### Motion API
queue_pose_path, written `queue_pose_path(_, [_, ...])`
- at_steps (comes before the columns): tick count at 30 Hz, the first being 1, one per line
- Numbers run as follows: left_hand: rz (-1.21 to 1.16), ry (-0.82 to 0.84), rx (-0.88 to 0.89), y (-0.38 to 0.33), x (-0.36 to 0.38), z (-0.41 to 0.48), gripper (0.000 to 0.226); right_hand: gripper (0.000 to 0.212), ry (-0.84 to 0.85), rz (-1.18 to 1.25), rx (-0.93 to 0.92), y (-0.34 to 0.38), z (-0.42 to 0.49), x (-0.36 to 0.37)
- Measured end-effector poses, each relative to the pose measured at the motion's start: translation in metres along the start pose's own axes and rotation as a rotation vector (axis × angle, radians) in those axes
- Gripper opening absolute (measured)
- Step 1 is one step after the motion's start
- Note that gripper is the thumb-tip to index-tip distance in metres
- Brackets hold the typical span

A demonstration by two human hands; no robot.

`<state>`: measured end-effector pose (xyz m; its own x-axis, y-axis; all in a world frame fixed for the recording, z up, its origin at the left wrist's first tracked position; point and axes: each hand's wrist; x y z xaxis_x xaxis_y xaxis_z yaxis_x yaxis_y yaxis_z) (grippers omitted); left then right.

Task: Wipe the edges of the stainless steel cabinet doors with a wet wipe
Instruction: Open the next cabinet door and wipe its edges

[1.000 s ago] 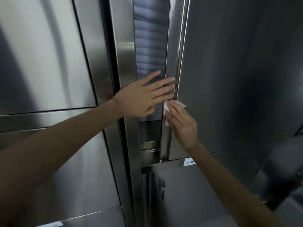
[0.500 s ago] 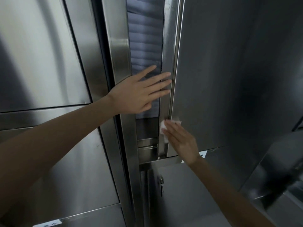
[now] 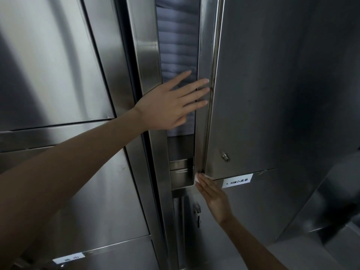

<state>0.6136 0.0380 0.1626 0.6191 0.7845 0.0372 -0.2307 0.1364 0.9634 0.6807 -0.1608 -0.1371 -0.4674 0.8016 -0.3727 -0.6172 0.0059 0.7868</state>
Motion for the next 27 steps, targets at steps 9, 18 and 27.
queue_pose_path(9, [-0.049,-0.008,-0.044,0.001,-0.003,-0.001,0.058,0.037,0.134,-0.108,-0.161,0.059,0.042,-0.044])
queue_pose_path(18, [-0.166,-0.069,-0.334,-0.002,-0.006,-0.001,0.055,0.039,-0.405,-0.528,-0.709,0.200,0.152,-0.142])
queue_pose_path(27, [-0.294,-0.077,-0.501,-0.008,-0.008,-0.001,0.057,0.027,-0.257,-0.672,-0.936,0.275,0.234,-0.147])
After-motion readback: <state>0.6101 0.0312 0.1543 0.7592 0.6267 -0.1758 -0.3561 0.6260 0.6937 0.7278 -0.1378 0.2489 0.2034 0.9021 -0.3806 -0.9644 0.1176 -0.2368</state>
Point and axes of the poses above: each hand's wrist, its own z-axis towards the middle knuckle, its own x-axis out of the palm, y = z × x, and after that the axes turned 11 degrees about z, right-handed
